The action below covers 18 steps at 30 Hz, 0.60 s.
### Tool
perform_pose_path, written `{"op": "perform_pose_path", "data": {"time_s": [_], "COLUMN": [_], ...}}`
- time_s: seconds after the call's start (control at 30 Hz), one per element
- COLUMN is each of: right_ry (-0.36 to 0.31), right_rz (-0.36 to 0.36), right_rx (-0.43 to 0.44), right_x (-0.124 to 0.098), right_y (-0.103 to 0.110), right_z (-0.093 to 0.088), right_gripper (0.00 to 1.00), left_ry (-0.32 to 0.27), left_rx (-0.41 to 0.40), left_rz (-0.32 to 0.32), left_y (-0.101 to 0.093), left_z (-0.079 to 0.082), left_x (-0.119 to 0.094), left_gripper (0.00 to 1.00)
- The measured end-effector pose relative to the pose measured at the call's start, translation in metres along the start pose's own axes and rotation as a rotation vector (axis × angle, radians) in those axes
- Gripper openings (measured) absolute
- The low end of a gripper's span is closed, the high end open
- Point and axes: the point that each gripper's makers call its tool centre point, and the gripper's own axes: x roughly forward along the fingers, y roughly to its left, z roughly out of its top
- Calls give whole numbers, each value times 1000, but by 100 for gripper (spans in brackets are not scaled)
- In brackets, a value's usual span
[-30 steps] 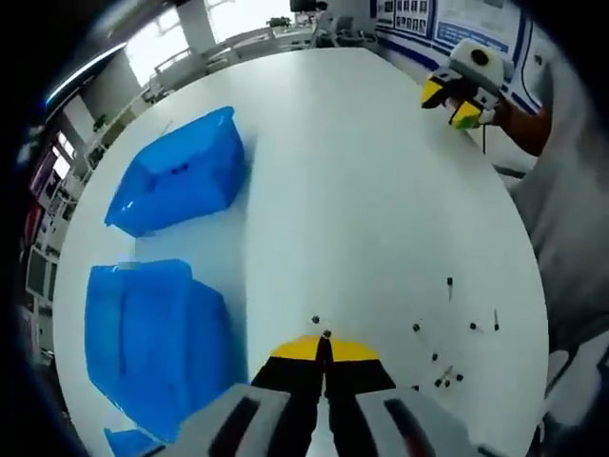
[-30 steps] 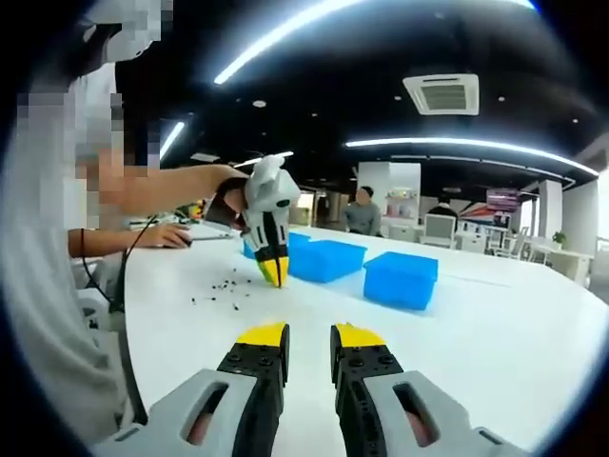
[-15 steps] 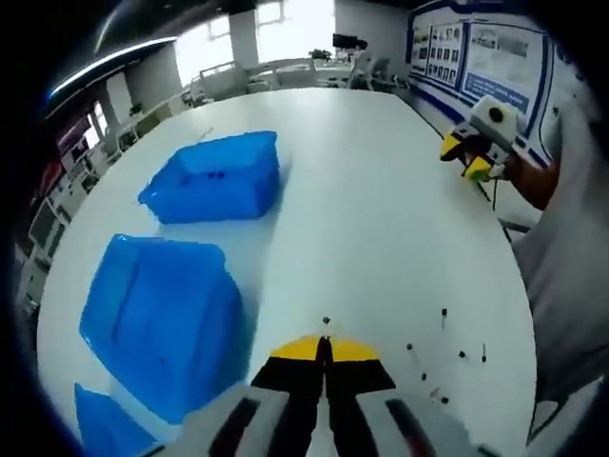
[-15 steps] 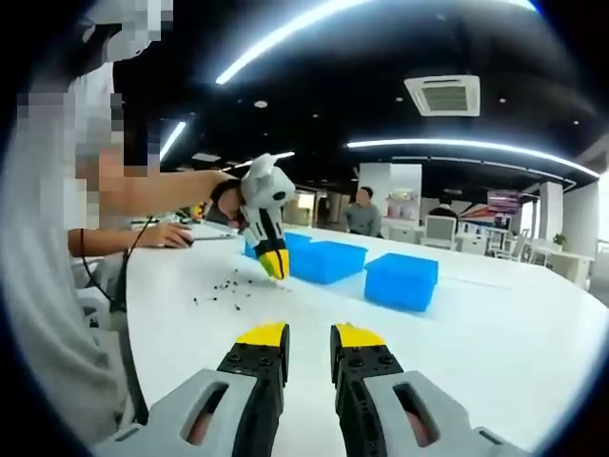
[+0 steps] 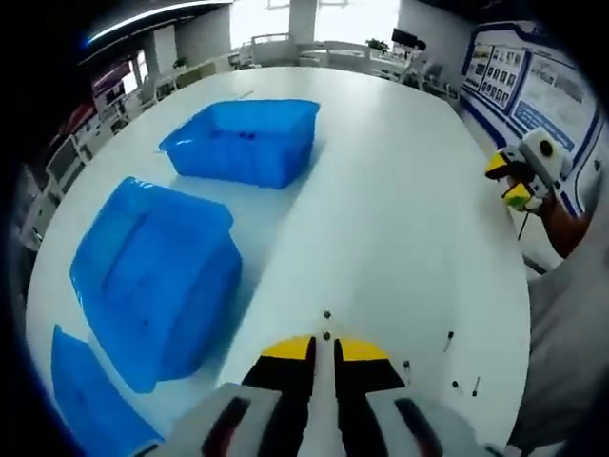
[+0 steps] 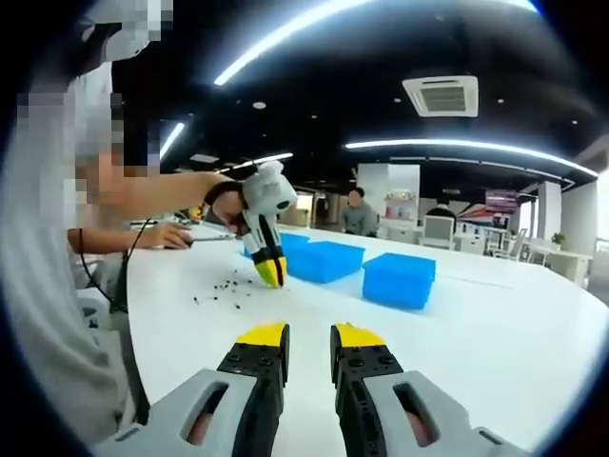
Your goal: Pick up the resistors one by one and place each resistor into its matching bin, sorting the parts by color and model until every resistor is separated into the correct bin for its type
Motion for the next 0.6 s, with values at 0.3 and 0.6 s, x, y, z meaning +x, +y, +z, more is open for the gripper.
{"op": "perform_pose_path", "data": {"time_s": [0.3, 0.6], "right_ry": [3, 3], "right_rz": [5, 0], "right_rx": [4, 3], "right_x": [2, 0], "right_y": [2, -1], "right_z": [-3, -5], "right_gripper": [20, 20], "left_ry": [-2, 6], "left_rx": [-5, 52], "left_rz": [6, 6], "left_y": [1, 1], "left_z": [3, 2], "left_x": [2, 1], "left_gripper": [11, 5]}}
